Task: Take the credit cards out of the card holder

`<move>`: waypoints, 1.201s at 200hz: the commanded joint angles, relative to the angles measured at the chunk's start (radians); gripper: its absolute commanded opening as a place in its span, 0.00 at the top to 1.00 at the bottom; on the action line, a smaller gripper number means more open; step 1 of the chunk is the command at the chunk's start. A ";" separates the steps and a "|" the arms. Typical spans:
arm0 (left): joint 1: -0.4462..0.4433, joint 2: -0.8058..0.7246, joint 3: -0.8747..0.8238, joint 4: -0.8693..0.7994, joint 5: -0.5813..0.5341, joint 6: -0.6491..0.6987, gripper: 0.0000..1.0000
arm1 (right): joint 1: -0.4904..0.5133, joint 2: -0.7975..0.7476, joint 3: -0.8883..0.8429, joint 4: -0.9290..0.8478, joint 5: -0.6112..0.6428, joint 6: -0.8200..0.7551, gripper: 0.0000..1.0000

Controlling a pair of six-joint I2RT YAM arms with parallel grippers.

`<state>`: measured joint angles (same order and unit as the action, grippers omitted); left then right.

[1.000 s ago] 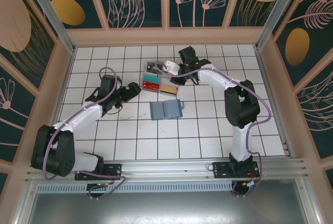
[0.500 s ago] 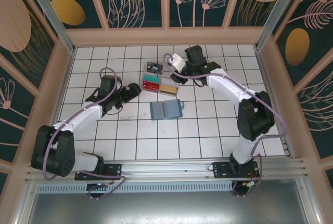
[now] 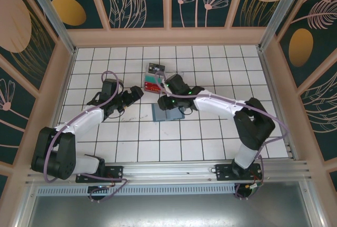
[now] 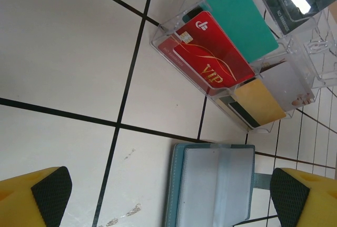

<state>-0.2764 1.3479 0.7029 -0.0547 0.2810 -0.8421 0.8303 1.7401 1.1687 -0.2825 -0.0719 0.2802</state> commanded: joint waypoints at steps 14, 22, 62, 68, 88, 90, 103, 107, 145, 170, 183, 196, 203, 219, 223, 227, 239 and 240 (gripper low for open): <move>0.005 -0.008 -0.016 0.029 0.017 -0.012 0.01 | 0.048 0.073 0.006 -0.067 0.142 0.112 0.39; 0.005 -0.007 -0.016 0.030 0.018 -0.013 0.01 | 0.050 0.090 0.010 -0.078 0.150 0.117 0.38; 0.005 0.008 -0.004 0.035 0.033 -0.018 0.01 | 0.047 0.144 0.011 -0.120 0.218 0.135 0.37; 0.005 0.011 -0.002 0.036 0.037 -0.019 0.01 | 0.045 0.150 0.011 -0.125 0.223 0.137 0.37; 0.005 0.020 0.000 0.048 0.058 -0.026 0.01 | 0.035 0.167 0.002 -0.126 0.228 0.141 0.38; 0.004 0.021 0.000 0.050 0.061 -0.026 0.02 | 0.035 0.170 0.001 -0.126 0.228 0.142 0.38; 0.003 0.025 -0.002 0.065 0.082 -0.037 0.05 | 0.029 0.185 -0.006 -0.126 0.228 0.144 0.41; 0.003 0.026 -0.005 0.070 0.087 -0.041 0.06 | 0.028 0.190 -0.007 -0.127 0.231 0.143 0.42; -0.007 0.045 -0.031 0.132 0.139 -0.087 0.17 | 0.014 0.198 -0.040 -0.111 0.212 0.148 0.50; -0.046 0.075 -0.021 0.154 0.162 -0.099 0.23 | 0.003 0.185 -0.066 -0.086 0.188 0.145 0.50; -0.077 0.100 -0.008 0.164 0.168 -0.105 0.27 | -0.001 0.178 -0.078 -0.072 0.171 0.139 0.50; -0.113 0.134 0.008 0.186 0.181 -0.112 0.30 | -0.005 0.173 -0.088 -0.060 0.159 0.137 0.50; -0.133 0.156 0.015 0.200 0.188 -0.120 0.32 | -0.006 0.168 -0.095 -0.051 0.151 0.136 0.50; -0.168 0.205 0.026 0.239 0.208 -0.140 0.37 | -0.014 0.157 -0.113 -0.026 0.127 0.137 0.50; -0.173 0.215 0.024 0.247 0.209 -0.146 0.38 | -0.015 0.155 -0.116 -0.020 0.118 0.138 0.50; -0.178 0.225 0.025 0.255 0.211 -0.151 0.40 | -0.018 0.151 -0.121 -0.014 0.112 0.141 0.50; -0.185 0.247 0.021 0.276 0.217 -0.164 0.44 | -0.024 0.141 -0.133 0.001 0.096 0.145 0.51; -0.186 0.249 0.021 0.277 0.218 -0.164 0.45 | -0.025 0.140 -0.134 0.001 0.094 0.146 0.51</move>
<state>-0.4458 1.5524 0.7036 0.1429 0.4629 -0.9691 0.8333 1.8561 1.0977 -0.2649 0.0677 0.4076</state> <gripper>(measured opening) 0.589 0.496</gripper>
